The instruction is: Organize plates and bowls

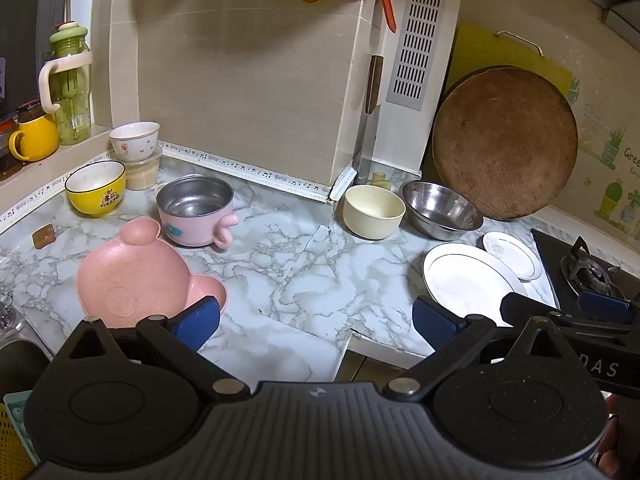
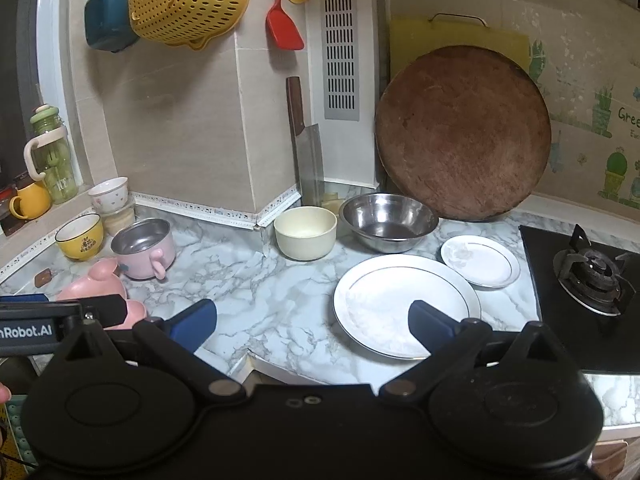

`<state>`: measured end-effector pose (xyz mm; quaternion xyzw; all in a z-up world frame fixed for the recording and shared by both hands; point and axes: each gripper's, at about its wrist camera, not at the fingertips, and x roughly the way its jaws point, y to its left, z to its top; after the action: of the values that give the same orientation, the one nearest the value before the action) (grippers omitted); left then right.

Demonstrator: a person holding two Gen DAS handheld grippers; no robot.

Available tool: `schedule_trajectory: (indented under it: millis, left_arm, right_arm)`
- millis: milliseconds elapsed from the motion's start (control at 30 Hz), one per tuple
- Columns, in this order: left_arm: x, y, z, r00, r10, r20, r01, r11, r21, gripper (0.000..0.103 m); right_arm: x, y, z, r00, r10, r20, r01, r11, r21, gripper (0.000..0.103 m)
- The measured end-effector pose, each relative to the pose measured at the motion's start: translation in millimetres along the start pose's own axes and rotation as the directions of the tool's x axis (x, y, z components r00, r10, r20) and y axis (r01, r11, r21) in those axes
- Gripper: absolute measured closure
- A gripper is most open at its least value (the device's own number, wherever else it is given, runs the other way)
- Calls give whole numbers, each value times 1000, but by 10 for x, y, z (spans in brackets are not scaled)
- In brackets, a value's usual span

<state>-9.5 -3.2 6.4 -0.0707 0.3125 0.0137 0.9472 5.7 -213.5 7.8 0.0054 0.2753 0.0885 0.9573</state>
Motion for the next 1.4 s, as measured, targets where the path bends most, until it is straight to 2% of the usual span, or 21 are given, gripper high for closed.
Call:
schedule_trajectory:
  millis: [767, 1100, 1400]
  left_arm:
    - [-85, -33, -28, 999, -36, -1, 36, 999, 9, 0]
    - [-49, -6, -33, 999, -52, -12, 52, 999, -7, 0]
    - [-45, -35, -42, 999, -39, 0, 39, 999, -1, 0]
  right_arm:
    - [-161, -26, -2, 1000, 1, 6, -1, 999, 41, 0]
    - [-185, 20, 0, 1000, -18, 22, 18, 1000, 17, 0]
    - [-167, -11, 29, 999, -12, 34, 11, 1000, 8, 1]
